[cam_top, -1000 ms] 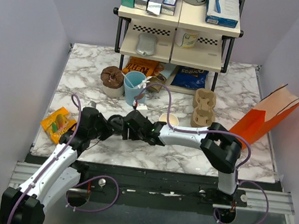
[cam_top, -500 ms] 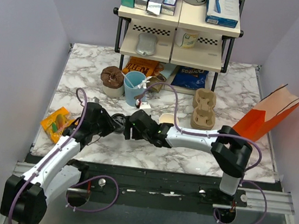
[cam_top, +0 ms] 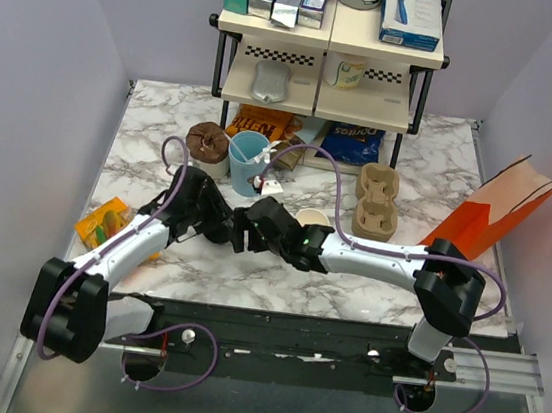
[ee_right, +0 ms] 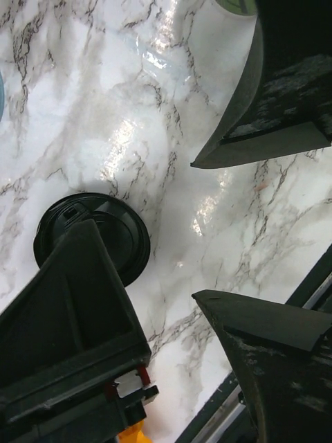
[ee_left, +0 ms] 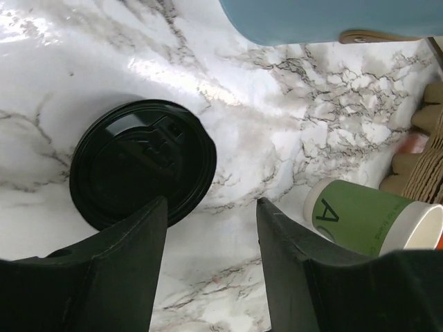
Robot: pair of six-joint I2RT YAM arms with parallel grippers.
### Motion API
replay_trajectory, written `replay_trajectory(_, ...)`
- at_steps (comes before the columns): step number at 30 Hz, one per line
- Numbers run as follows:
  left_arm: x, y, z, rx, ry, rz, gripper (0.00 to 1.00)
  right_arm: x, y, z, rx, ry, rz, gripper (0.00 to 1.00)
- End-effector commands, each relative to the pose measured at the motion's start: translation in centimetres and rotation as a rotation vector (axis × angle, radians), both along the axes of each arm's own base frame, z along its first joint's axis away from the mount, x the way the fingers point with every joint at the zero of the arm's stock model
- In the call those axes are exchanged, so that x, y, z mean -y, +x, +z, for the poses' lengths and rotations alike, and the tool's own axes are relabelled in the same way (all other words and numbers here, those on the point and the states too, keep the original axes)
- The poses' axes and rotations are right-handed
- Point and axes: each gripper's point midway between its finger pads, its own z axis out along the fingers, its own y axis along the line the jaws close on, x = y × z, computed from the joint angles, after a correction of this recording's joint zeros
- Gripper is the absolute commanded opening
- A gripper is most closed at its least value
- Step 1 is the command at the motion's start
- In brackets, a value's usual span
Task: Pack the takeout coffee
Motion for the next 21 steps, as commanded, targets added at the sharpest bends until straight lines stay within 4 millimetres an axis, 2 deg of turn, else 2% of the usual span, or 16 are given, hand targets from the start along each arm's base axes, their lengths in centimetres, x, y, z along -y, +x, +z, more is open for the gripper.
replay_trajectory(1, 1.3, 1.5, 0.6, 0.03, 0.04, -0.075, 0.58, 1.9, 0.8, 0.0, 0.039, -0.06, -0.04, 0.79)
replay_trajectory(5, 1.6, 1.7, 0.2, 0.009, 0.106, -0.09, 0.55, 2.6, 1.1, 0.0, 0.038, -0.065, -0.049, 0.79)
replay_trajectory(7, 1.2, 1.4, -0.8, -0.025, 0.17, -0.09, 0.55, 2.8, 1.1, -0.3, 0.035, -0.074, -0.045, 0.79)
replay_trajectory(16, 1.6, 0.8, -2.1, -0.09, 0.326, -0.103, 0.48, 3.4, 1.3, -0.4, 0.04, -0.082, -0.054, 0.79)
replay_trajectory(17, 1.6, 1.3, -1.8, -0.078, 0.349, -0.094, 0.47, 3.4, 1.3, -0.4, 0.04, -0.082, -0.054, 0.79)
replay_trajectory(18, 1.5, 1.1, -2.3, -0.098, 0.372, -0.097, 0.43, 3.4, 1.3, -0.4, 0.039, -0.081, -0.055, 0.79)
replay_trajectory(21, 1.7, 1.3, -2.7, -0.11, 0.395, -0.103, 0.39, 3.5, 1.3, -0.4, 0.039, -0.081, -0.055, 0.79)
